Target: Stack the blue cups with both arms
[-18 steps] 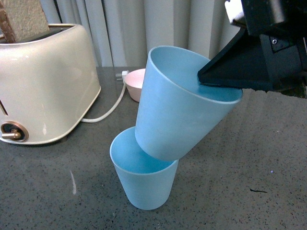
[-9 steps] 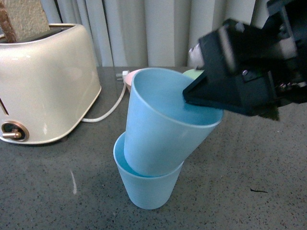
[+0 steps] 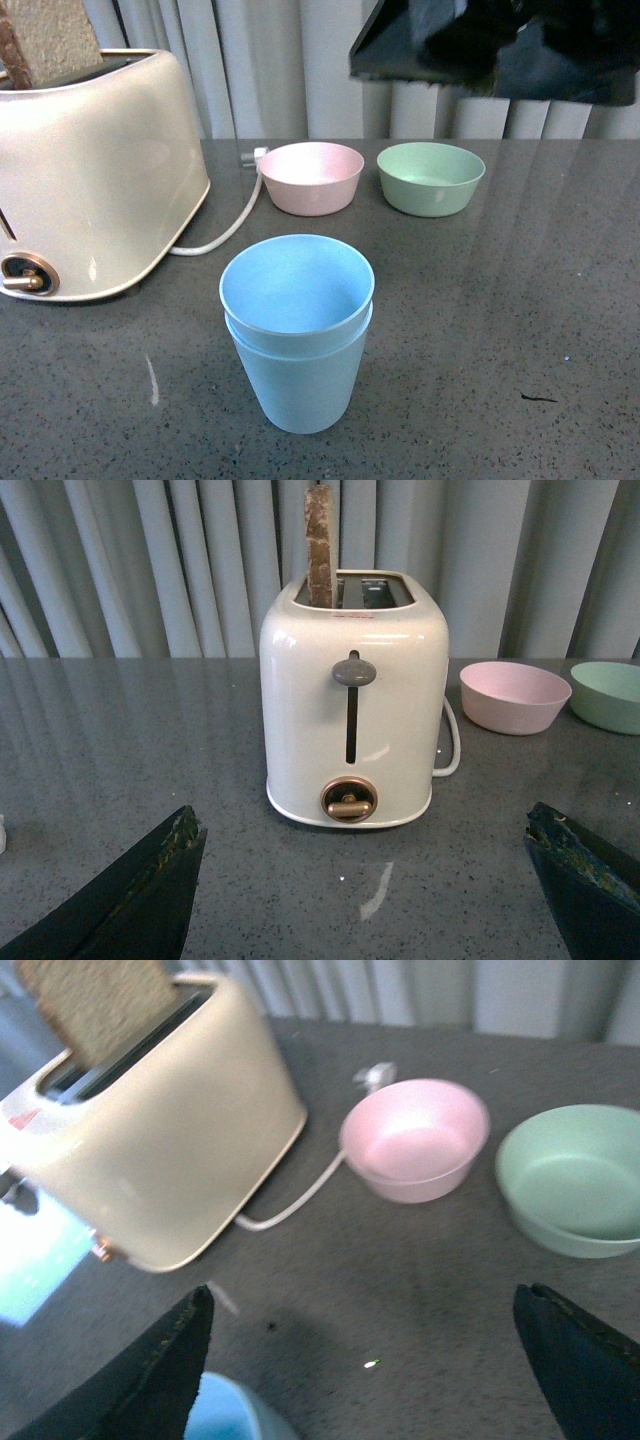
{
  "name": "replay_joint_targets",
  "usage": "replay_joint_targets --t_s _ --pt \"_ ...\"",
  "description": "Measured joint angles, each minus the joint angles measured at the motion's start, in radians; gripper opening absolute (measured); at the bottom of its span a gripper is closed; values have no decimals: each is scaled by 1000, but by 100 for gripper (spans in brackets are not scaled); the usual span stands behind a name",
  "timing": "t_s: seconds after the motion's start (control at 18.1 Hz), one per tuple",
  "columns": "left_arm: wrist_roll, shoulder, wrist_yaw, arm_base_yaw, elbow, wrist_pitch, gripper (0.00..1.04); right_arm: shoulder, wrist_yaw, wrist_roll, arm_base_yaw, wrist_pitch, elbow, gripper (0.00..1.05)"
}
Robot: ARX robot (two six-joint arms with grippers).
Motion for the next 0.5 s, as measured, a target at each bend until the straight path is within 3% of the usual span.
replay_joint_targets --t_s 0.06,0.17,0.22,0.39,0.5 --pt "0 0 -1 0 0 0 98 -40 35 51 -98 39 -31 100" --pt "0 0 0 0 0 0 98 -46 63 69 -154 76 -41 97" --pt "0 0 0 0 0 0 98 -55 116 73 -198 172 -75 96" --pt "0 0 0 0 0 0 98 -144 306 -43 -289 484 -281 76" --pt "0 0 -1 0 0 0 98 -288 280 -100 -389 519 -420 60"
